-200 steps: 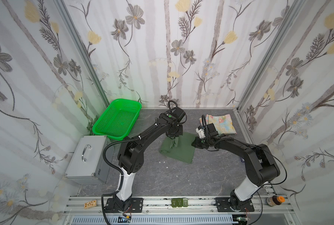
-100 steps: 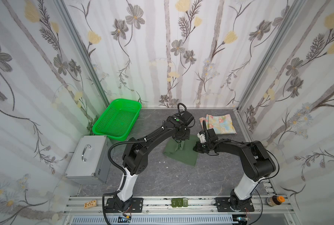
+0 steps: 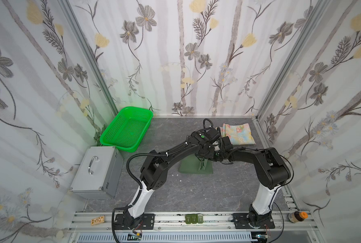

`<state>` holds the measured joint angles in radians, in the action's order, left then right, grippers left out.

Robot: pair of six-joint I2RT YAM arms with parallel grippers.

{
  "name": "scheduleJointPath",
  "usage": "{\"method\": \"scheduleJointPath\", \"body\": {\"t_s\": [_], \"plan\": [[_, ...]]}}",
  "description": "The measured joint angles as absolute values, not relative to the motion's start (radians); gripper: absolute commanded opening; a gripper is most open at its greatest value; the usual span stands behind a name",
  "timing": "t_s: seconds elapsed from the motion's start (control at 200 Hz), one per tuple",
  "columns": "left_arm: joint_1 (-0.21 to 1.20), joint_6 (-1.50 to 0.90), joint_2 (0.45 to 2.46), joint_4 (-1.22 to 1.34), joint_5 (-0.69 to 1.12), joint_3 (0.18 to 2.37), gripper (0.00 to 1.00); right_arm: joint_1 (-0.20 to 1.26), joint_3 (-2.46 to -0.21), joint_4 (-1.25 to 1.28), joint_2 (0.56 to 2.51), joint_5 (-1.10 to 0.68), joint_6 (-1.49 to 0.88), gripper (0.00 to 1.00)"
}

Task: Fold and stack skirts
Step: Fold the skirt at the center of the table.

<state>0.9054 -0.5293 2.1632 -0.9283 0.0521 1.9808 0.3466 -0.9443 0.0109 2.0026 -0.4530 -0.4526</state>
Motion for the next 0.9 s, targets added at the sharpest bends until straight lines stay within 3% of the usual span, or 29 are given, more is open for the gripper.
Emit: {"method": "scheduleJointPath", "body": {"t_s": [0.32, 0.899], "plan": [[0.872, -0.554, 2.164, -0.928, -0.006, 1.973, 0.00, 0.299, -0.905, -0.091, 1.799, -0.462, -0.455, 0.13], [0.867, -0.554, 2.298, -0.930, 0.004, 2.138, 0.00, 0.285, -0.871, 0.027, 1.967, -0.504, -0.425, 0.11]]}}
